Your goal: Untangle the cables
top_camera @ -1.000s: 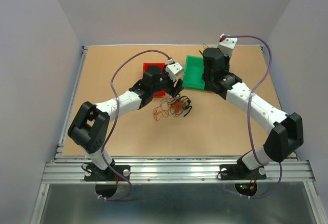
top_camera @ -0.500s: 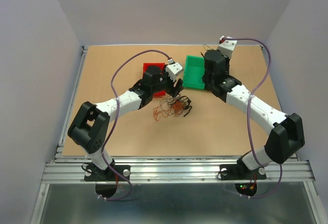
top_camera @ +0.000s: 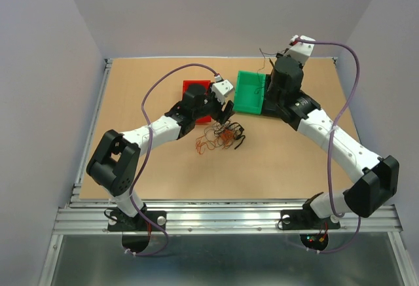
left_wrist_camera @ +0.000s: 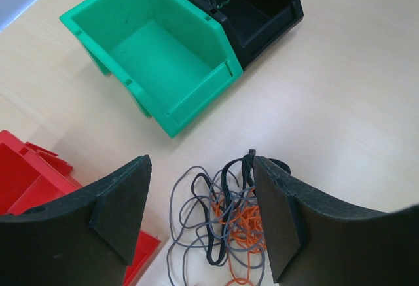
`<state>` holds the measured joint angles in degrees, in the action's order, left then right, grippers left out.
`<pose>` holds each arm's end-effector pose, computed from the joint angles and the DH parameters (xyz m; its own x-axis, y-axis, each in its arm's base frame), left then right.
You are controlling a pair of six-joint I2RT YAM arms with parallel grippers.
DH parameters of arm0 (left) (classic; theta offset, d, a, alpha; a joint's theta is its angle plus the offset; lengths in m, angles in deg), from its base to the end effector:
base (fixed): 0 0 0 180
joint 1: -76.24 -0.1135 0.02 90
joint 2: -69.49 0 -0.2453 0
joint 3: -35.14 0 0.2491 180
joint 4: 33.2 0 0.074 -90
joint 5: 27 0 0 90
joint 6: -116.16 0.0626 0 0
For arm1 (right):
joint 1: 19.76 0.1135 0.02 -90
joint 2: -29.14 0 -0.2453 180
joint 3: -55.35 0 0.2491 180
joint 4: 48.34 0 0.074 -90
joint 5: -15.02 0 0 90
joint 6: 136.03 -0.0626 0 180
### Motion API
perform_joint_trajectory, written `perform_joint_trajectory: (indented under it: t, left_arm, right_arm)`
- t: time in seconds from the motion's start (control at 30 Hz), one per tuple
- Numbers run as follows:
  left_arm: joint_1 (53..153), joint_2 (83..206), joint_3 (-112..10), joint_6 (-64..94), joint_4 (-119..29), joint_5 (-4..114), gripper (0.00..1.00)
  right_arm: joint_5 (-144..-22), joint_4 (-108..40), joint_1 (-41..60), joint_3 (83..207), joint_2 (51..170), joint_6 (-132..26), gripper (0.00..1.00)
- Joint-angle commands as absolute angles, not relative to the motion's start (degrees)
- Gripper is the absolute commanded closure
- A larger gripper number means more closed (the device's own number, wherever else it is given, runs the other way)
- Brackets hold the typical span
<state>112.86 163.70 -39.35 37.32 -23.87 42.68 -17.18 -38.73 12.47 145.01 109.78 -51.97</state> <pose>0.3105 -0.2579 0.2502 0.0193 0.2118 -0.9771 0.8458 0.5177 0.1289 0.3103 0.1330 0.3935 0.0360 0.0879 -0.9955 0.4302 0.8978 0.0948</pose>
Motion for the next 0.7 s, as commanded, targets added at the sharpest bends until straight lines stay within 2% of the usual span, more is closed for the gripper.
perform_joint_trajectory:
  t: [0.0,0.43,0.67]
  left_arm:
    - [112.89,162.39,-40.58,38.12,-22.27,42.78,0.25]
    - [112.89,162.39,-40.50,38.03,-22.35,42.78,0.25]
    - [112.89,162.12,-40.41,37.94,-22.35,42.69,0.25]
  right_arm:
    - [-18.11,-41.35,12.50,148.48,106.14,-50.78,1.00]
    - [-19.60,-39.60,12.24,142.41,102.35,-55.26,0.99]
    - [-29.00,-37.75,5.83,137.93,101.83,-62.81,0.99]
